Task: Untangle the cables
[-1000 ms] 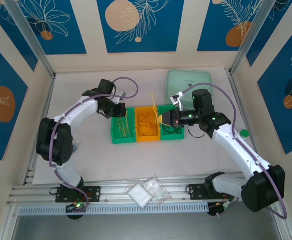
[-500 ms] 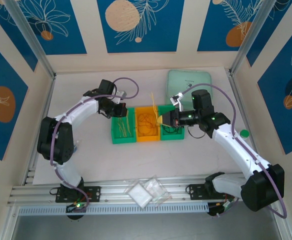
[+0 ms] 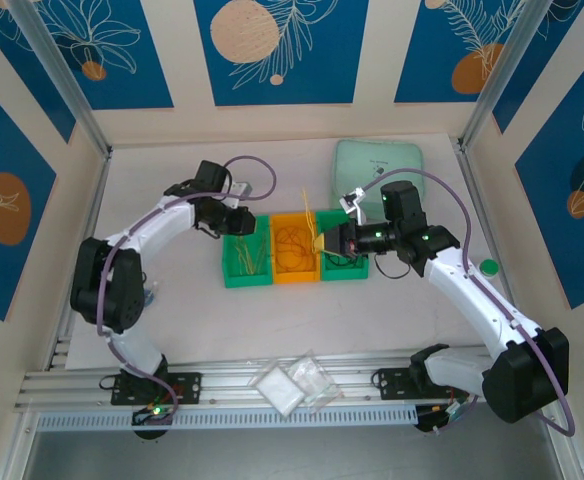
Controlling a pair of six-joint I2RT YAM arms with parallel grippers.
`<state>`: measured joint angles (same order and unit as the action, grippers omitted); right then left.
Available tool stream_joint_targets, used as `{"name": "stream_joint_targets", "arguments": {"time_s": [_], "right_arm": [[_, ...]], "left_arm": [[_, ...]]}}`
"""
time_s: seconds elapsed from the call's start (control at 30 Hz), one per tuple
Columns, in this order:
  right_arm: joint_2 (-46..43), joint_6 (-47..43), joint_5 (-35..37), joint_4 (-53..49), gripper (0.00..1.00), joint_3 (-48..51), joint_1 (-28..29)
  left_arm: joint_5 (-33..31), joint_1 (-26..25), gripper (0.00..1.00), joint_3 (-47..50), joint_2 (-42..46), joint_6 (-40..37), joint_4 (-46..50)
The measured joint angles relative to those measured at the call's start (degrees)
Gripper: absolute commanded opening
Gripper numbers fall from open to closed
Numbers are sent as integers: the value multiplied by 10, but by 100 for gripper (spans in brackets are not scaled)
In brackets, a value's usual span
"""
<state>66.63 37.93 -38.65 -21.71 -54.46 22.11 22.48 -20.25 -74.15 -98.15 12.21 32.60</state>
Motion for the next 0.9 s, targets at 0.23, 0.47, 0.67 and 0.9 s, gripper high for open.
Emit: {"name": "stream_joint_targets", "arguments": {"time_s": [0.23, 0.47, 0.67, 0.9], "right_arm": [[15, -13, 37, -23, 0, -9, 33], [43, -24, 107, -47, 0, -37, 104], [92, -3, 154, 0, 0, -47, 185], [202, 18, 239, 30, 0, -87, 244]], "left_arm": [[1, 0, 18, 75, 147, 41, -67], [-33, 0, 26, 215, 392, 110, -130], [-111, 0, 28, 281, 556, 114, -91], [-155, 0, 44, 264, 561, 88, -35]]}}
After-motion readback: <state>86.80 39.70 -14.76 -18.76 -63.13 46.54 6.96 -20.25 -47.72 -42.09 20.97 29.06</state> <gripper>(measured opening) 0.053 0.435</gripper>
